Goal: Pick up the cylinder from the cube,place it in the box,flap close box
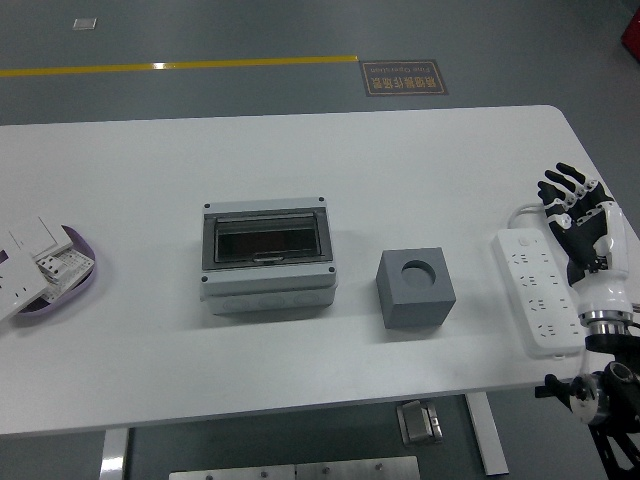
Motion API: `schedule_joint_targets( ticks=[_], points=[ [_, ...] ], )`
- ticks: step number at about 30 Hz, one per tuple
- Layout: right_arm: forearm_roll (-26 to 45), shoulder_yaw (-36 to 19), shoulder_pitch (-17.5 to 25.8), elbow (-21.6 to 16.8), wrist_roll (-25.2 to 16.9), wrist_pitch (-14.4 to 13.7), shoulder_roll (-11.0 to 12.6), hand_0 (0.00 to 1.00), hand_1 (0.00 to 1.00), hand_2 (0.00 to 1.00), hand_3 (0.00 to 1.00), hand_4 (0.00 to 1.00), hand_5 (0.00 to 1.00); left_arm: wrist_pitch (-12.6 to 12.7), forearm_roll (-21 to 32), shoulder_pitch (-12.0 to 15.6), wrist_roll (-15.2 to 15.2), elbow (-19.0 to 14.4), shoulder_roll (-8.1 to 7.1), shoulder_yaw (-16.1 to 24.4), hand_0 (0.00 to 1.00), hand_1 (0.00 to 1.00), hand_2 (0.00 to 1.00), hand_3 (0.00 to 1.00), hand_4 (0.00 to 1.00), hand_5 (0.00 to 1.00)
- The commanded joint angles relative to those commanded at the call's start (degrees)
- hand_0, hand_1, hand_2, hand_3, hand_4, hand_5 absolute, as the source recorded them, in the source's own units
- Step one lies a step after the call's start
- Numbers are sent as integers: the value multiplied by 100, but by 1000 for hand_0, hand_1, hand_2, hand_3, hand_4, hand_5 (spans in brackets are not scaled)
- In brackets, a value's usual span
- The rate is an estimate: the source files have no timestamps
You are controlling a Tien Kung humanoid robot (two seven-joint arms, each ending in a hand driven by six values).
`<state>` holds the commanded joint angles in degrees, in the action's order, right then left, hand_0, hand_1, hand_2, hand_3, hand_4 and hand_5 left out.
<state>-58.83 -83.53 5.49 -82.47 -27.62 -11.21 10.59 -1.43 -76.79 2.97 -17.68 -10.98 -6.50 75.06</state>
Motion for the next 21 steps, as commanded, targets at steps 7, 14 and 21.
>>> schedule_joint_targets(
  ticks=[7, 14, 21],
  points=[
    [110, 142, -90, 139, -39, 3, -22, 708, 664, 655, 672, 795, 259, -8, -71, -6, -7, 1, -23, 19, 599, 584, 557, 594, 659, 211],
    [162, 207, -110, 201, -37, 13, 1, 703, 662, 651, 666, 796, 256, -25, -210, -36, -7, -2, -93, 104, 599, 585, 557, 595, 659, 213],
    [230, 140, -79, 337, -56, 38, -78, 691, 655, 641, 653, 788, 242, -37, -265, -33, 3, 3, -88, 150, 600, 585, 558, 596, 661, 216]
  ],
)
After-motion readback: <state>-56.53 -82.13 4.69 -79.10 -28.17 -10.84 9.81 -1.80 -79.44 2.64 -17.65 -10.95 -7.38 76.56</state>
